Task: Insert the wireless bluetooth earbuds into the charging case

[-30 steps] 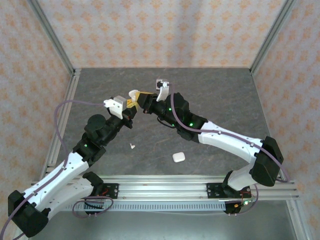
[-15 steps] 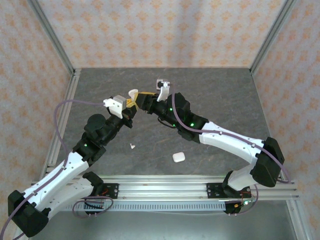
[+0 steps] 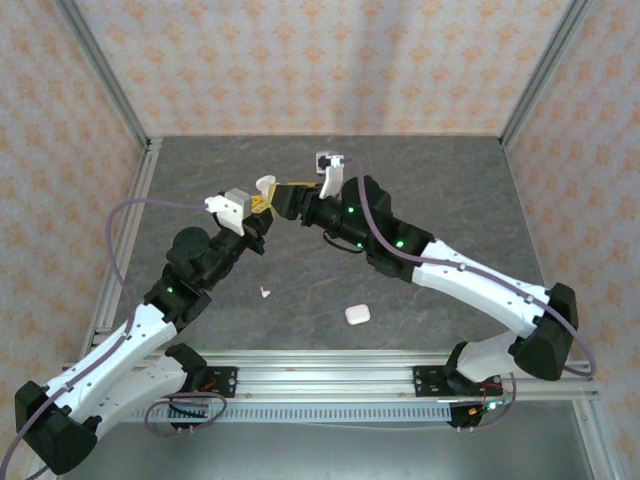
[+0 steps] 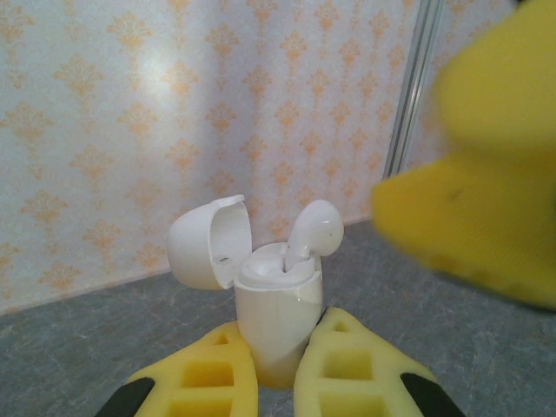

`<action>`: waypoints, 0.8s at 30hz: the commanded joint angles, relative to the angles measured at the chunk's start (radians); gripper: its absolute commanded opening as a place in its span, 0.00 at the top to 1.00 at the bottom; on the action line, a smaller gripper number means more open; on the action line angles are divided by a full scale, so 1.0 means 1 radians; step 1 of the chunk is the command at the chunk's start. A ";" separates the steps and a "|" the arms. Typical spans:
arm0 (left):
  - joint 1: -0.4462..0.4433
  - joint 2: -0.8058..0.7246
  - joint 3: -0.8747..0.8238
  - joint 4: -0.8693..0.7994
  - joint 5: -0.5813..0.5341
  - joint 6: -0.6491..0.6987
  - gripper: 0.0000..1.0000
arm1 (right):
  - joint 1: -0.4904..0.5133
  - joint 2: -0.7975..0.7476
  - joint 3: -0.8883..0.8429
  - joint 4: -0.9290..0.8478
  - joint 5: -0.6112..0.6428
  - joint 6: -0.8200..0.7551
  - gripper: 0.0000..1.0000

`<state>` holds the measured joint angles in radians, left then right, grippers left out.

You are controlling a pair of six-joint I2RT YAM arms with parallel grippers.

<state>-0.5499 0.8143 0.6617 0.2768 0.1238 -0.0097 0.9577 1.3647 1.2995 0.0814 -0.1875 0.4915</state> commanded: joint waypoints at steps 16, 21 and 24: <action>0.001 -0.041 0.036 -0.023 0.170 -0.021 1.00 | -0.159 0.000 0.212 -0.365 -0.290 0.043 0.81; 0.001 -0.048 0.037 -0.031 0.178 -0.022 1.00 | -0.160 0.020 0.209 -0.362 -0.328 0.046 0.82; 0.001 -0.051 0.039 -0.036 0.180 -0.019 1.00 | -0.160 0.028 0.205 -0.354 -0.361 0.054 0.84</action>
<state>-0.5499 0.7803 0.6624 0.2470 0.2817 -0.0257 0.7994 1.3888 1.5009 -0.2787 -0.4904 0.5320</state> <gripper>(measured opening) 0.113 0.158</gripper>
